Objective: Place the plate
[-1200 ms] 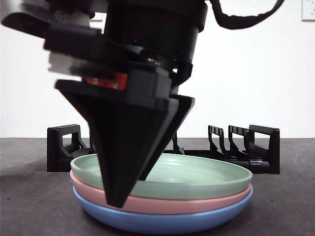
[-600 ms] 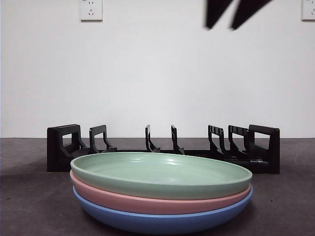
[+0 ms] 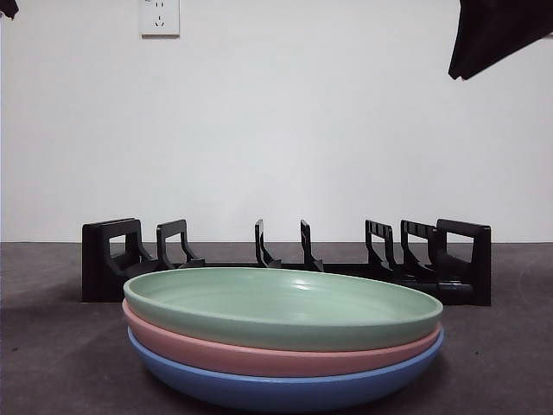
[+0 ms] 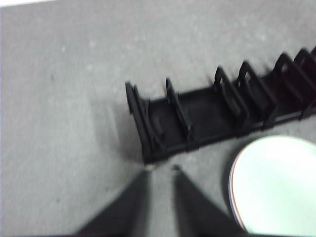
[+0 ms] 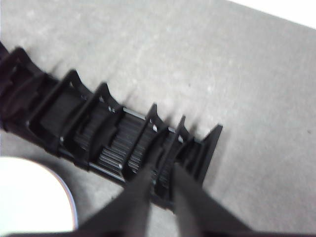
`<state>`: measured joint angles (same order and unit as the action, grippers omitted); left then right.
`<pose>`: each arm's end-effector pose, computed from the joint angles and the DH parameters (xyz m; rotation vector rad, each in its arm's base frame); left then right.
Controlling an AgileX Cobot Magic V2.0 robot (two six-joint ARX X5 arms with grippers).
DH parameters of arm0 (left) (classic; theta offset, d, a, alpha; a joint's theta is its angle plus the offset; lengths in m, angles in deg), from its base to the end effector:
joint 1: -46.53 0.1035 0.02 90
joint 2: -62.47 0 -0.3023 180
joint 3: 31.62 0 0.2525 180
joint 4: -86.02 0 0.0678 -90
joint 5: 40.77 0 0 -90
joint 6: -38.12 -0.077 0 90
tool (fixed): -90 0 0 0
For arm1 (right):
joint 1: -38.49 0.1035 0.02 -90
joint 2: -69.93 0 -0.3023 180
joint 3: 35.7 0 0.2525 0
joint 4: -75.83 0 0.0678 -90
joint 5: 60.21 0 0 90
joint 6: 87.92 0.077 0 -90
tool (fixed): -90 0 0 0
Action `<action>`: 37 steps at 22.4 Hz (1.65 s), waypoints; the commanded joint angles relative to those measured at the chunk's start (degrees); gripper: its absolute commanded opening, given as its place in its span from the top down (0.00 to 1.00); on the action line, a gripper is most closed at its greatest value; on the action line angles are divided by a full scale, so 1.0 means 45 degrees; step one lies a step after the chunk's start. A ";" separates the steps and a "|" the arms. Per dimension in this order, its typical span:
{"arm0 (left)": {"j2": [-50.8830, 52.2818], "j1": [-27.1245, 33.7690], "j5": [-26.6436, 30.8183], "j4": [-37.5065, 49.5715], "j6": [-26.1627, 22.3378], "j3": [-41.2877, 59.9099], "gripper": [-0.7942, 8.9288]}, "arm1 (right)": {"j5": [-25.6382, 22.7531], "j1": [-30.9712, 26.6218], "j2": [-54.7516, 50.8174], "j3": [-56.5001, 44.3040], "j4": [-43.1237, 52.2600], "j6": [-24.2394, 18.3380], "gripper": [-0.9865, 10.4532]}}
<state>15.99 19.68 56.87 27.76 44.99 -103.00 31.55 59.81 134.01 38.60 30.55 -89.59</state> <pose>0.1485 -0.0637 0.3498 0.0577 0.5765 -0.2913 0.2365 0.0949 0.3370 -0.1325 0.6014 0.3990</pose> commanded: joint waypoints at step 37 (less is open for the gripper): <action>1.0287 0.6266 -0.2807 0.9515 -0.0277 1.2643 0.91 | 0.0277 0.0063 -0.0102 0.0141 -0.0102 -0.0053 0.90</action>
<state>62.27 47.81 44.41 69.77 43.51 -47.22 32.82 59.81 133.33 38.60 29.57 -89.59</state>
